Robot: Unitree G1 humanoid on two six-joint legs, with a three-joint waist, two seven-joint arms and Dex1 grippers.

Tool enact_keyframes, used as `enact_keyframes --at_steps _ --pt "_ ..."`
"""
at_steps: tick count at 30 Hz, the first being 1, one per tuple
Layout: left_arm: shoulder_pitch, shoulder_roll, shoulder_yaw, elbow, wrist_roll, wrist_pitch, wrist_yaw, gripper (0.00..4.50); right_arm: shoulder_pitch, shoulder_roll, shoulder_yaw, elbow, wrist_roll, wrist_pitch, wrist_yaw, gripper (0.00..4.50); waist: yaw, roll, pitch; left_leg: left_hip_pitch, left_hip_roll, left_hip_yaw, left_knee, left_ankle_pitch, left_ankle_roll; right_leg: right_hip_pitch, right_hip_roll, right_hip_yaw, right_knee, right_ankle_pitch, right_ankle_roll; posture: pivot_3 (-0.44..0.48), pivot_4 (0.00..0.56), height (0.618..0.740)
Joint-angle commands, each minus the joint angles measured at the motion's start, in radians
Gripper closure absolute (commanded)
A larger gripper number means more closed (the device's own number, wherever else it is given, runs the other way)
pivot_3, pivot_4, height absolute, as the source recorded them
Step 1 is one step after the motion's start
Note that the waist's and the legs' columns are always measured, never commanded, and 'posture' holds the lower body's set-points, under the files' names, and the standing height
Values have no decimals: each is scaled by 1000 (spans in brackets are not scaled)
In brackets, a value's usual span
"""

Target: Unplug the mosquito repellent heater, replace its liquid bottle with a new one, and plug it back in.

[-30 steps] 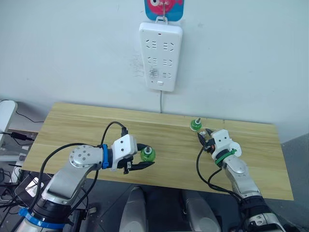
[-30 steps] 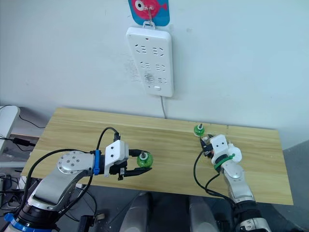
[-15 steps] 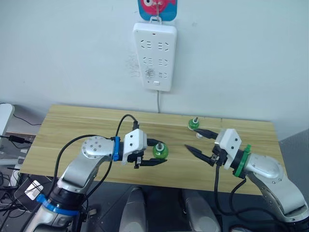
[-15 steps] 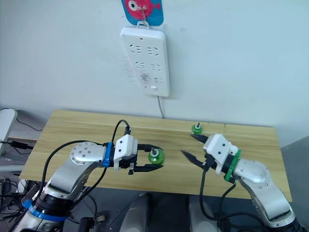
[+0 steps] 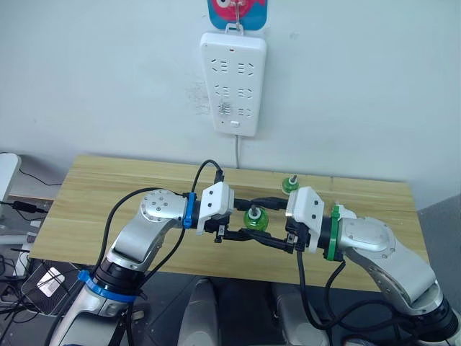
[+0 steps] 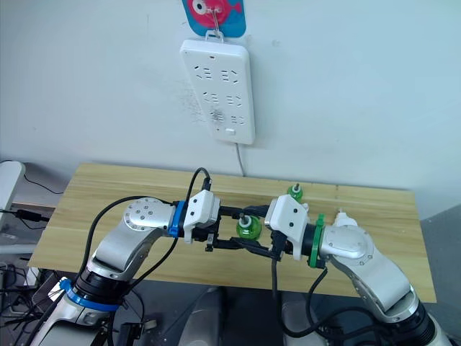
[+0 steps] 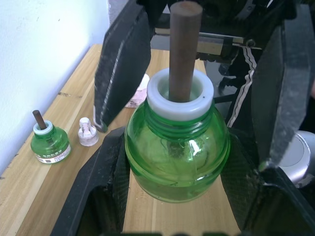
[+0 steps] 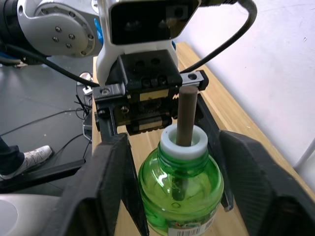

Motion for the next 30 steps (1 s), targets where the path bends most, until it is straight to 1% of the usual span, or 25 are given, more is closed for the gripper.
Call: enact_keyframes --at_steps 1,4,9,11,12,15,16,18,20,21,23,24,26,27,30 --pt "-5 6 0 -10 8 -33 -2 2242 15 -8 10 -20 -19 -40 18 2654 0 0 0 0 0 0 0 0 0 0 0 0 0 0 0 -57 291 697" --pt "-13 10 0 3 17 -39 -1 2242 23 -15 12 -17 -43 -68 23 3665 0 0 0 0 0 0 0 0 0 0 0 0 0 0 0 -55 283 697" --pt "-8 8 0 5 29 -47 10 2242 20 -15 28 19 -108 -145 30 3666 -2 -2 -2 0 0 0 0 2 -3 0 0 -1 0 0 0 -46 261 697" --pt "-1 3 5 -6 25 -47 20 2242 5 -6 25 43 -116 -166 34 3666 -2 -3 -4 0 0 0 0 2 -3 0 0 -1 0 0 0 -42 242 697" --pt "2 -3 6 -8 30 -53 31 2242 1 -3 20 54 -117 -177 37 3666 -2 -4 -7 0 0 0 0 2 -4 0 0 -1 0 0 0 -43 231 697" --pt "14 -29 36 -17 28 -98 80 2242 -24 -1 -8 81 -107 -199 54 3666 -2 -7 -12 0 0 -1 0 2 -4 0 -1 -2 0 0 0 -51 221 697" --pt "20 -35 53 -26 11 -81 99 2242 -33 -3 -24 85 -98 -200 60 3666 -2 -7 -13 0 0 -1 0 2 -4 0 -1 -2 0 0 0 -51 218 697" --pt "34 -34 72 -39 -6 -55 115 1498 -43 -9 -58 88 -78 -199 69 3666 -2 -8 -17 0 0 -1 0 3 -5 0 -1 -2 0 0 0 -53 212 697" --pt "43 -26 76 -44 -8 -52 112 933 -46 -10 -78 87 -68 -195 75 3666 -2 -9 -20 0 0 -1 0 3 -5 0 -1 -3 1 0 0 -53 208 697" --pt "49 -19 78 -45 -4 -52 116 582 -45 -15 -97 79 -56 -188 80 3666 -2 -9 -23 0 0 -2 0 3 -5 0 -1 -3 1 0 0 -53 197 697" --pt "59 -12 91 -37 12 -56 139 5 -46 -23 -137 59 -24 -164 82 3666 -2 -9 -33 0 0 -1 0 3 -5 0 -1 -3 0 0 0 -57 197 697" --pt "65 -11 96 -36 21 -59 154 0 -43 -29 -159 46 -6 -151 82 3666 -2 -9 -34 0 0 -1 0 3 -5 0 -1 -3 0 0 0 -56 197 697" --pt "91 -8 131 -17 -23 -2 172 0 -37 -31 -217 12 62 -85 59 3666 -3 -9 -36 0 -1 -1 0 3 -5 0 -1 -3 1 0 0 -56 197 697" --pt "103 -26 155 -10 -85 95 200 0 -29 -3 -260 1 133 -18 9 3666 -3 -9 -38 0 -1 -1 0 3 -5 0 -1 -3 1 0 0 -57 199 697" --pt "117 -83 201 -27 -206 289 283 0 -11 60 -343 -25 279 116 -105 3666 -1 -10 -46 0 0 -2 0 3 -5 1 -1 -3 2 0 0 -53 206 697"
